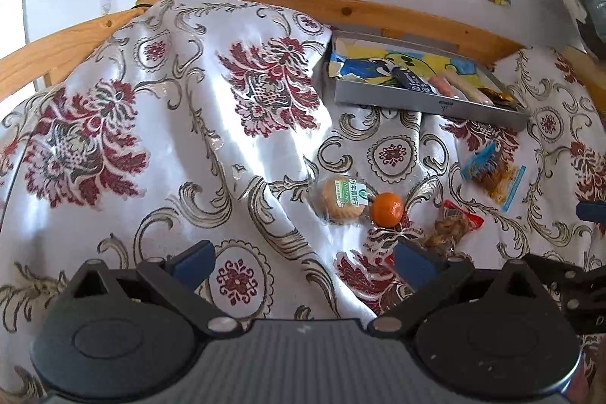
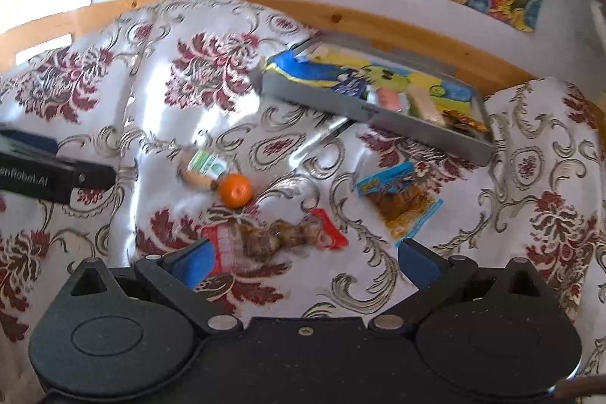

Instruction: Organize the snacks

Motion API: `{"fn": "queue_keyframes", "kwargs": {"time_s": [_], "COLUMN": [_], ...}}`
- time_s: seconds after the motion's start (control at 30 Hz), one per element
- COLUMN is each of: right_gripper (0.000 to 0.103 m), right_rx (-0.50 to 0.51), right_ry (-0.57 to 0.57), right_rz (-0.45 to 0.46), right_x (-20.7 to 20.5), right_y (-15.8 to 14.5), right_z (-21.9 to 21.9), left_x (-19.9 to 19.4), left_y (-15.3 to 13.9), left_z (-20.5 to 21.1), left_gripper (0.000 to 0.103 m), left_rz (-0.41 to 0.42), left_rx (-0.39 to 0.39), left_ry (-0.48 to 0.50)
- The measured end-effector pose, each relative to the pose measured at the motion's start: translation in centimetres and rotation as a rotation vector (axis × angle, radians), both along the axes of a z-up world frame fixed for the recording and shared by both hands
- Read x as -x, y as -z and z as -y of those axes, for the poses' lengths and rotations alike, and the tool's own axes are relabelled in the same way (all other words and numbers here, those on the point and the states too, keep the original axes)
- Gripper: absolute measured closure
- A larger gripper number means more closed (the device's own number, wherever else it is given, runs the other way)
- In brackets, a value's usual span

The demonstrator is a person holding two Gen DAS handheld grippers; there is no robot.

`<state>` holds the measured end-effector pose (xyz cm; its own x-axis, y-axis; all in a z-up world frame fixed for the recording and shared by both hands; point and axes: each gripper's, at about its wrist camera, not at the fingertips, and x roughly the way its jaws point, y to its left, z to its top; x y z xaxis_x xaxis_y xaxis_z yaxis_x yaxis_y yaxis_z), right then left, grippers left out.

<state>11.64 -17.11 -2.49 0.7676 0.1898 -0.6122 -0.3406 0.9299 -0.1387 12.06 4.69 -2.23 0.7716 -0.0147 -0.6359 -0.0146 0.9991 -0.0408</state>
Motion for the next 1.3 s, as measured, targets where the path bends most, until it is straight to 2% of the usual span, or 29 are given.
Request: {"fn": "queue_keyframes", "kwargs": {"time_s": [0.33,0.53,0.7,0.9,1.17,1.3], "right_gripper": [0.001,0.001,0.001,0.001,0.001,0.001], "right_rx": [-0.006,-0.03,-0.044,-0.084,-0.187,-0.226], "right_ry": [0.003,0.028,0.047,0.078,0.156,0.186], "right_rz": [-0.092,-0.141,-0.17,-0.212,-0.286,-0.301], "right_x": [-1.8,-3.1,-4.3,-5.7,-8.2,-9.3], "right_y": [1.6,2.6,3.6,4.6,6.2,7.0], "right_z": [-0.6,-0.6,-0.7,-0.9,-0.4,-0.4], "left_x": [-2.6,-4.0,-5.1,-6.3,-8.2,-8.9], "left_y": [0.6,1.4,1.7,2.1,3.0,3.2], "left_z": [0.3,0.3,-0.2,0.1,-0.5,-0.7], "left_gripper": [0.0,0.0,0.0,0.0,0.0,0.0], "left_rz": [0.002,-0.004,-0.017,-0.007,0.006,0.032], "left_rx": [-0.093,-0.119,-0.1,-0.126,-0.047,-0.039], "left_ry": [0.1,0.092,0.066,0.078,0.062,0.065]}}
